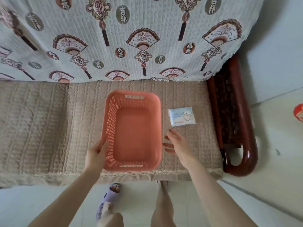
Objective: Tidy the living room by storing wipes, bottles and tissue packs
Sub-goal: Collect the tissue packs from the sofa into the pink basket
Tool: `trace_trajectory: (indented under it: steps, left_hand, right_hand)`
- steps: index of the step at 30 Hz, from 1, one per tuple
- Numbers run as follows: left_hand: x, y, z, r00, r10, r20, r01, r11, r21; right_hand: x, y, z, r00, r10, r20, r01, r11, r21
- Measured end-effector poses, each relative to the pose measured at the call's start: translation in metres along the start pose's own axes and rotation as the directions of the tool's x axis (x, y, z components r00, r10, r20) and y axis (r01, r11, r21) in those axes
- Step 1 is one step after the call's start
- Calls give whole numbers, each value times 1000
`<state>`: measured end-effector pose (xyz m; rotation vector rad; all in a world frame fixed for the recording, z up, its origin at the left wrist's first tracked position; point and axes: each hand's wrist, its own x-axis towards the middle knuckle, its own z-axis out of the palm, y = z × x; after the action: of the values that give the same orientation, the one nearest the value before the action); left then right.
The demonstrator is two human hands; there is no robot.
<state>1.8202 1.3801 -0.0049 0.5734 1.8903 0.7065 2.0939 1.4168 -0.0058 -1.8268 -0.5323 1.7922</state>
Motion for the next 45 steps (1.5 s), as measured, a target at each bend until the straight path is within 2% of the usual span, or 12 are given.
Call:
trace_trajectory:
  steps: [3,8,12,16,20,24,29,32,39,45]
  left_hand:
    - [5,-1,27,998,-23,-51,21,999,-39]
    - [21,-3,63,995,-30,-96,27,999,-33]
    - [37,-10,78,993,-8,-118,3,999,-45]
    - [46,-17,89,991,22,-128,-31,997,-67]
    - [56,-25,94,993,13,-114,-26,993,-113]
    - [61,-28,97,993,4,-119,-20,991,-135]
    - [62,-34,96,994,22,-105,-37,990,-139]
    - [61,-34,94,995,28,-95,-41,989,-143]
    - [55,-35,87,996,8,-86,-22,986,-163]
    - [40,-34,70,992,-7,-128,-15,986,-168]
  right_hand:
    - [32,-4,-26,1000,17,-25,-16,1000,18]
    - [90,0,-47,997,30,-70,-34,998,-59]
    - [132,14,-57,986,94,-135,-104,992,-67]
    - [165,29,-64,962,143,-232,-136,990,49]
    - [192,41,-61,916,162,-367,-99,978,183]
    - [210,44,-57,876,188,-445,-49,951,305]
    - [225,39,-53,808,232,-542,-56,945,322]
    - [221,34,-54,796,193,-573,-14,953,302]
    - [179,1,-51,903,1,-430,112,965,238]
    - [131,-42,-53,953,-191,-237,232,959,161]
